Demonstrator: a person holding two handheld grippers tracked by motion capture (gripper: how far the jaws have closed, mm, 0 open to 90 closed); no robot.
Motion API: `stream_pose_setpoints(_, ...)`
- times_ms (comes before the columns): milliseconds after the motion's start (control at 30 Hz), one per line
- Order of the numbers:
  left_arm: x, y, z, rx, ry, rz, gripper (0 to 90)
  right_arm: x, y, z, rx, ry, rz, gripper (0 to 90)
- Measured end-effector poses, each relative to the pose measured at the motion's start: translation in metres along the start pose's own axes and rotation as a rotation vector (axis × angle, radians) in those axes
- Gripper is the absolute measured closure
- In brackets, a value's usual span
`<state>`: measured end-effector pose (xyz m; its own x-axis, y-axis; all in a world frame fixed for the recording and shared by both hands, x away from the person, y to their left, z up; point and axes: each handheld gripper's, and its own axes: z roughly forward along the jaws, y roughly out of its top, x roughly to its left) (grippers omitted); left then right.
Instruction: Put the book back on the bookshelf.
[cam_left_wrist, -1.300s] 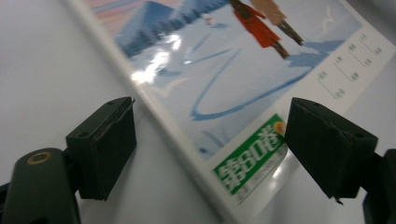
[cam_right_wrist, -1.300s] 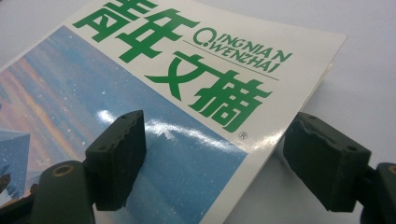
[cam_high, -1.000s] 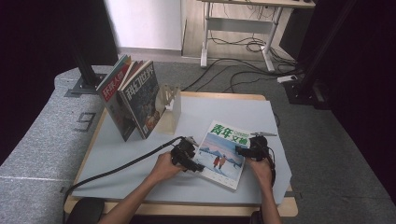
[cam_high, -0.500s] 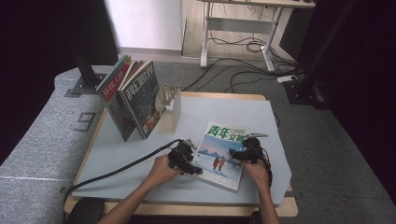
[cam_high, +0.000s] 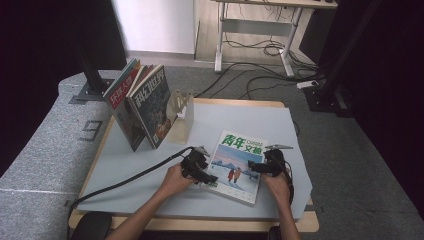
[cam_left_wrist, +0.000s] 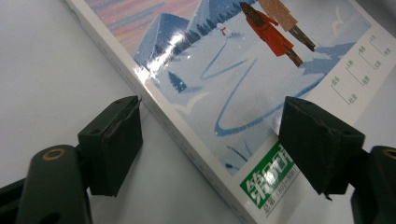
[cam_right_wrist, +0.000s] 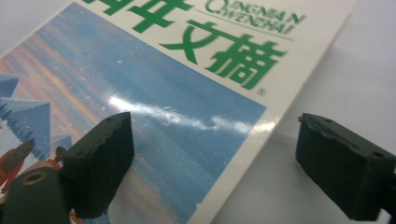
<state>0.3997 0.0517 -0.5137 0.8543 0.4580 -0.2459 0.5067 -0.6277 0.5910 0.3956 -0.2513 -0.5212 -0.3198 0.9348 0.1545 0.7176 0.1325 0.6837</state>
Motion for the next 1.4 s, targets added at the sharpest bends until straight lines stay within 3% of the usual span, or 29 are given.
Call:
stream_pose_setpoints(67, -0.004, 0.001, 0.001, 0.008, 0.013, 0.004, 19.1, -0.002, -0.001, 0.001, 0.006, 0.063, 0.031, 12.9)
stream_pose_setpoints(467, -0.015, -0.004, -0.003, 0.051, 0.019, 0.012, 17.4, 0.007, -0.002, 0.002, 0.017, 0.048, 0.037, 11.7)
stream_pose_setpoints(867, -0.024, -0.019, -0.012, 0.063, 0.010, 0.019, 17.8, 0.023, -0.005, 0.001, 0.040, 0.074, -0.001, 10.4)
stream_pose_setpoints(967, -0.024, -0.022, -0.015, 0.057, 0.005, 0.017, 17.9, 0.029, -0.006, 0.001, 0.045, 0.081, -0.013, 10.2)
stream_pose_setpoints(1100, -0.014, -0.017, -0.012, 0.010, 0.043, 0.003, 18.2, 0.035, -0.009, 0.000, 0.040, 0.092, -0.027, 10.2)
stream_pose_setpoints(1200, -0.006, -0.013, -0.007, -0.009, 0.035, -0.024, 15.7, 0.036, -0.014, -0.004, 0.039, 0.103, -0.032, 10.5)
stream_pose_setpoints(1400, -0.014, -0.014, -0.007, -0.004, 0.064, -0.028, 14.6, 0.039, -0.019, -0.008, 0.040, 0.113, -0.039, 11.1)
